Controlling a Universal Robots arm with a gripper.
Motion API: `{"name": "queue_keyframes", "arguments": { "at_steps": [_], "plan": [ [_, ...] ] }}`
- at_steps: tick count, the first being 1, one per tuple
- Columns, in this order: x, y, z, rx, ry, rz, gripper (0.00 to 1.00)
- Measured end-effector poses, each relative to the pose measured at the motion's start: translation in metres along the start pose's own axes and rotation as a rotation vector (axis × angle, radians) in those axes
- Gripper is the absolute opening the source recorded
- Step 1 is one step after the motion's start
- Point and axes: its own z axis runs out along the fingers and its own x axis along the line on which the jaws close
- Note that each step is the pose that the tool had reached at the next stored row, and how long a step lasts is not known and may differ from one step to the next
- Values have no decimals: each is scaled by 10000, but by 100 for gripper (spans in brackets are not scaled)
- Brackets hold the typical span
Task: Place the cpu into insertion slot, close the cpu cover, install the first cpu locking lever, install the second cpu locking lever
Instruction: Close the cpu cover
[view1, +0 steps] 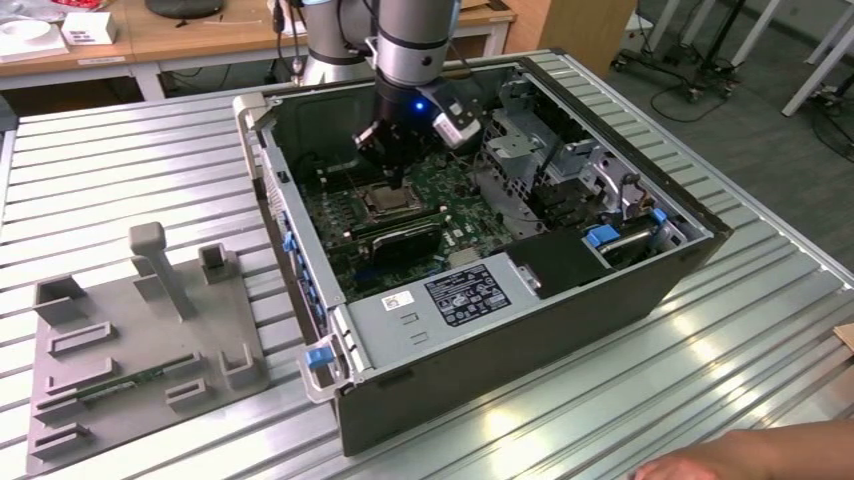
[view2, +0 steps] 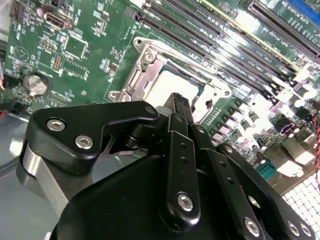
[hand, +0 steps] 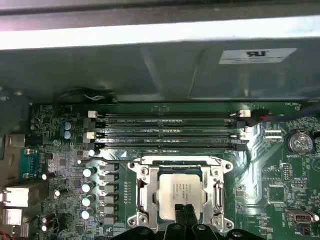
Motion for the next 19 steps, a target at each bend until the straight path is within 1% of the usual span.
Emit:
{"name": "queue_keyframes", "arguments": {
  "at_steps": [5, 7, 11, 13, 14, 15, 19],
  "plan": [
    [94, -2, 23, -216, 4, -66, 10],
    [127, -3, 36, -312, 5, -105, 10],
    [180, -6, 70, -495, 0, -183, 10],
    [197, -11, 85, -594, 1, -228, 10],
    [199, -16, 89, -630, 1, -254, 10],
    [199, -26, 91, -647, 0, -272, 10],
    [200, -77, 99, -666, -4, -331, 10]
  ]
}}
